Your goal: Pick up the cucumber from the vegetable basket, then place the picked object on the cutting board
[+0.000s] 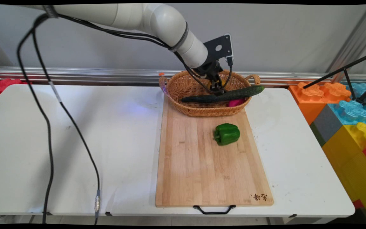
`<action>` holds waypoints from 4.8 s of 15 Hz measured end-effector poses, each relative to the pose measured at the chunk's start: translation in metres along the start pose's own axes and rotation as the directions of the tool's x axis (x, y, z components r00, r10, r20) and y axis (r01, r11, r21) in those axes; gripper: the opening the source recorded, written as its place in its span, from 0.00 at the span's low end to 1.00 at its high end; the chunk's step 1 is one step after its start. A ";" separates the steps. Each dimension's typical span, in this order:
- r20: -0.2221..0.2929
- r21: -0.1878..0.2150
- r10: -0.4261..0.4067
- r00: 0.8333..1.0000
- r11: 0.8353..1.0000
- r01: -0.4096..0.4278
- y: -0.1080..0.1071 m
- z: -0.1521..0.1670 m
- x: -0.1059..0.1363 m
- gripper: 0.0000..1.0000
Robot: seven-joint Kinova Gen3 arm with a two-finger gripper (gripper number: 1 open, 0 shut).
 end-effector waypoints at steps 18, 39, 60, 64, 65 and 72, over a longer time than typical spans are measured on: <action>0.006 -0.102 -0.008 1.000 0.995 0.009 -0.017 0.064 -0.024 0.00; -0.056 -0.106 0.010 0.998 0.994 -0.016 -0.016 -0.039 0.016 0.00; 0.007 -0.359 0.029 1.000 0.933 -0.025 0.168 -0.107 0.009 0.00; 0.011 -0.362 0.075 0.997 0.930 -0.066 0.192 -0.086 -0.003 0.00; 0.011 -0.360 0.088 0.996 0.929 -0.078 0.197 -0.080 -0.006 0.00; 0.011 -0.353 0.140 0.990 0.927 -0.127 0.219 -0.058 -0.019 0.00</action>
